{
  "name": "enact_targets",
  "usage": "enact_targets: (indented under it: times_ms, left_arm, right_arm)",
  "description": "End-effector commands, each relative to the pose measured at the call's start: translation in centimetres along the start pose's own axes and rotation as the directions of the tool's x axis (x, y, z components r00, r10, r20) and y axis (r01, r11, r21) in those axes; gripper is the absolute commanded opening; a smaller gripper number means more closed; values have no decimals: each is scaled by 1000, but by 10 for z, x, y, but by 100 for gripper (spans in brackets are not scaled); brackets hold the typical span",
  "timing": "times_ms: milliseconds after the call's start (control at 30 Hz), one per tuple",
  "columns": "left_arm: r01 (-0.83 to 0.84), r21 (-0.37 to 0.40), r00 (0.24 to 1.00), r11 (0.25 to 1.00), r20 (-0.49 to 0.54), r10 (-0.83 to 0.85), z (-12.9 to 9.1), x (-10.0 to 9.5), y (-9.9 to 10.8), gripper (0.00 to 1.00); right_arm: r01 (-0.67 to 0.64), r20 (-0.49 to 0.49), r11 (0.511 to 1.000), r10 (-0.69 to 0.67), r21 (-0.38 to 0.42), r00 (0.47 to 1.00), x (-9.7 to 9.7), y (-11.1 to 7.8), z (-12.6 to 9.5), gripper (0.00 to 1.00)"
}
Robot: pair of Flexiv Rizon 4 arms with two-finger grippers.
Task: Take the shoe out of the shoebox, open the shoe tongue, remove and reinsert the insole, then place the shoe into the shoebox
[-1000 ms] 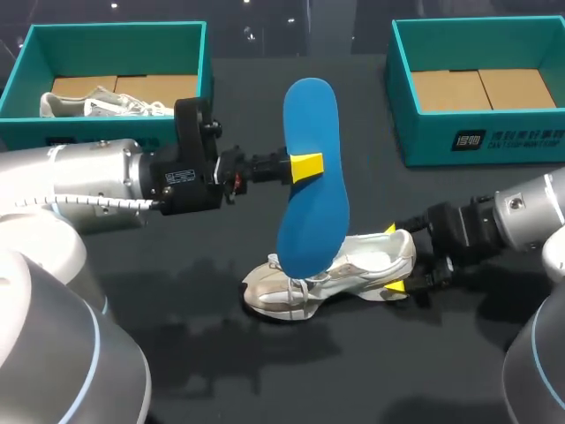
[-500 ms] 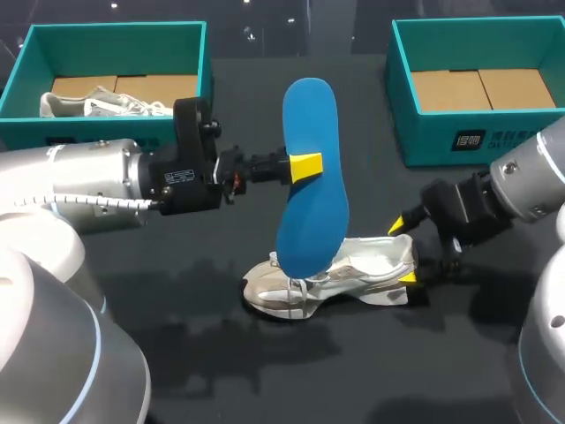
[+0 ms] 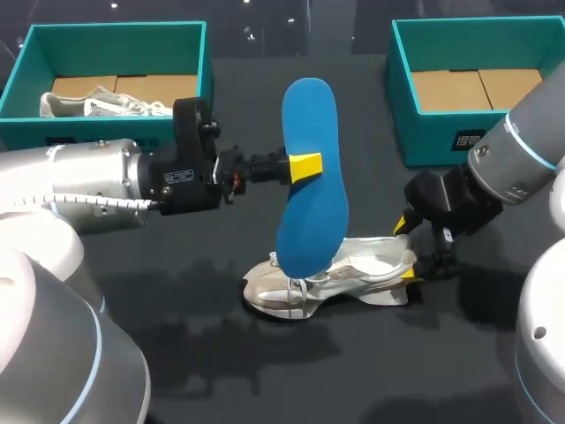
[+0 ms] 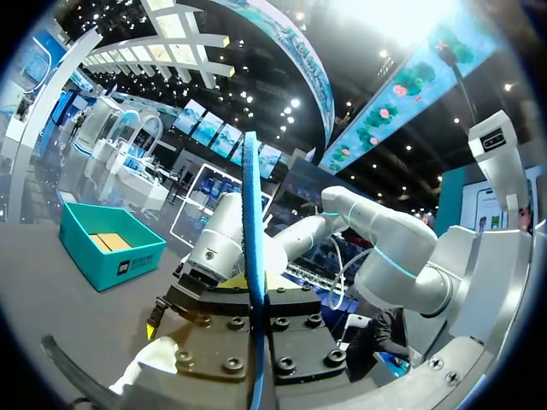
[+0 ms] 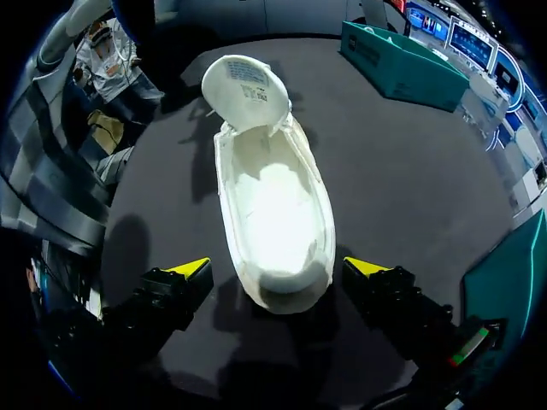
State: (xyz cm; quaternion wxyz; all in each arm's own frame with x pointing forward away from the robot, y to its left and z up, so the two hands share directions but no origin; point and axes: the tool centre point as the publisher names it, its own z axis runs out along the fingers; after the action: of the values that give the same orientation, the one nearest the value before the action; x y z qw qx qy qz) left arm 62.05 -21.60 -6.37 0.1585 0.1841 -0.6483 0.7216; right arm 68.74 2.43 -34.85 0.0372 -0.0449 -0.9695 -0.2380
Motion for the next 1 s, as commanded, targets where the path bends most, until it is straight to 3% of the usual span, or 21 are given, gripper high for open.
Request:
enact_targets:
  times_ms: [33, 100, 767, 1000]
  left_arm:
    - [0, 2, 1000, 1000, 1, 0, 3, -1, 2, 0]
    - [0, 2, 1000, 1000, 1, 0, 3, -1, 2, 0]
    - [0, 2, 1000, 1000, 1, 0, 3, -1, 2, 0]
    - [0, 2, 1000, 1000, 1, 0, 3, -1, 2, 0]
  right_arm:
    - [-29, -14, 975, 33, 220, 999, -2, 1, -23, 100]
    - [-45, -18, 963, 52, 265, 999, -5, 0, -26, 100]
    - [-77, 14, 937, 77, 340, 997, -11, 13, -21, 100]
    - [-68, 33, 936, 60, 347, 998, -9, 25, -22, 100]
